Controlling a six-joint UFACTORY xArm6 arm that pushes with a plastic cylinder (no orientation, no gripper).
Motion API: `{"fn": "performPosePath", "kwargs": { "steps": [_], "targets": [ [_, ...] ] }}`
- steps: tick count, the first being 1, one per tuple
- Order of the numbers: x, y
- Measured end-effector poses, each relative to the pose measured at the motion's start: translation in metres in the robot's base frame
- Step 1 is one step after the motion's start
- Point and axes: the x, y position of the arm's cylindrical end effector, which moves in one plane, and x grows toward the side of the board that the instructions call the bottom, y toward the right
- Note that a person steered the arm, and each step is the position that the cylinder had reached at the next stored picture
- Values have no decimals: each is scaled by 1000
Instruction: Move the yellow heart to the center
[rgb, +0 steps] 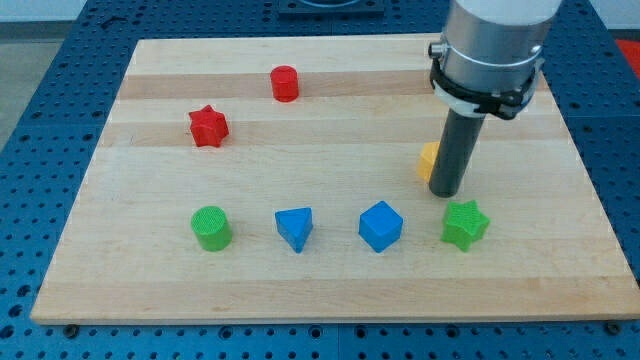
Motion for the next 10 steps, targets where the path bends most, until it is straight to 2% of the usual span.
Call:
{"fn": "performPosePath", "kwargs": {
  "steps": [3, 4, 5, 6, 7, 10],
  "targets": [
    [-18, 16],
    [-20, 88],
    [-55, 127],
    [-117, 135],
    [-151, 132],
    [-185, 54]
  ]
}}
